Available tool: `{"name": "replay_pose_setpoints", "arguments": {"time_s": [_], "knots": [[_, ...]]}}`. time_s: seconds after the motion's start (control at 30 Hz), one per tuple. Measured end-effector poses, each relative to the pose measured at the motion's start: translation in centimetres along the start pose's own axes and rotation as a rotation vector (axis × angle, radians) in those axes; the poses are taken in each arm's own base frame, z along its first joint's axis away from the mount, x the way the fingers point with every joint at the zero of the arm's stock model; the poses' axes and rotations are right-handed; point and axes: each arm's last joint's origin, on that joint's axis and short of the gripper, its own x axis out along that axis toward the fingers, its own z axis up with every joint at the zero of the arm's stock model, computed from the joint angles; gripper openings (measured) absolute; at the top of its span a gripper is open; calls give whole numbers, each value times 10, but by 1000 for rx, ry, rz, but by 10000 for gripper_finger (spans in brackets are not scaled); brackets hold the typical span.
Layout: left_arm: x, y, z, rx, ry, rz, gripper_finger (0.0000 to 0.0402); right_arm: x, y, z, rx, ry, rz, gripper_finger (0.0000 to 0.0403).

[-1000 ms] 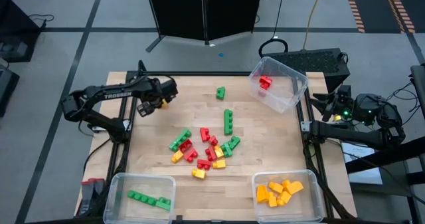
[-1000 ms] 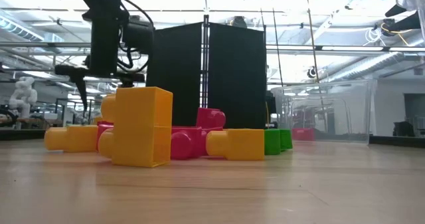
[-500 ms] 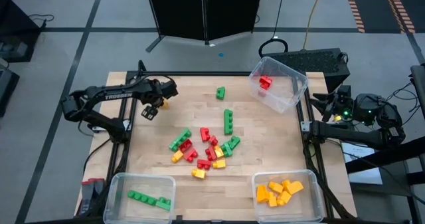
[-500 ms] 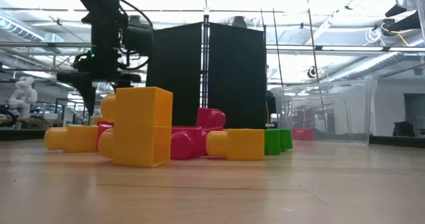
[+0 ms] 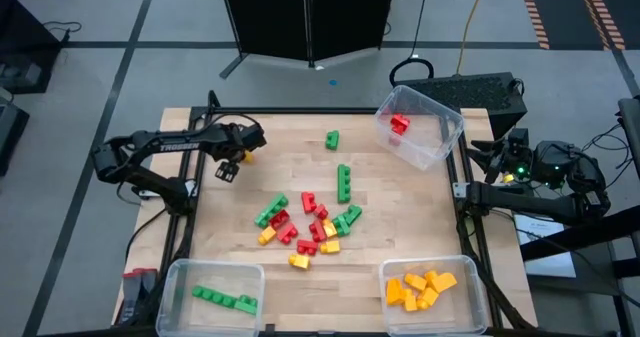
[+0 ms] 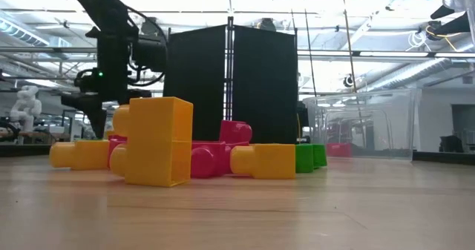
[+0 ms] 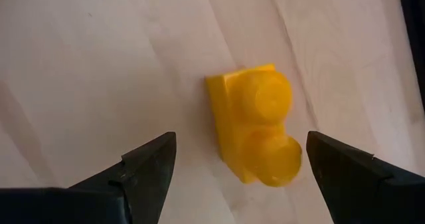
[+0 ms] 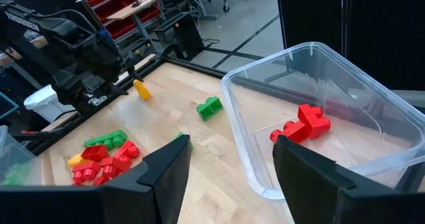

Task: Sort blocks
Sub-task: Put the yellow game piece into the bottom right transparent bin

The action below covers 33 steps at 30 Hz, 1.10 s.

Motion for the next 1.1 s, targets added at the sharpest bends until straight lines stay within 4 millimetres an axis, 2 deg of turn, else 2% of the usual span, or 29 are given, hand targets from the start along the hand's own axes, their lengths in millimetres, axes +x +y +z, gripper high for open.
{"name": "replay_pose_setpoints", "arguments": {"time_s": [0.43,0.57,0.83,1.1], "knots": [[15,7,0,-24,78,16,300,0,0,0,0,0,0,208],[19,11,1,-22,90,43,251,0,0,0,0,0,0,208],[25,17,3,37,92,46,82,0,0,0,10,1,-1,208],[24,12,-7,264,174,-36,80,0,0,0,7,1,0,208]]}}
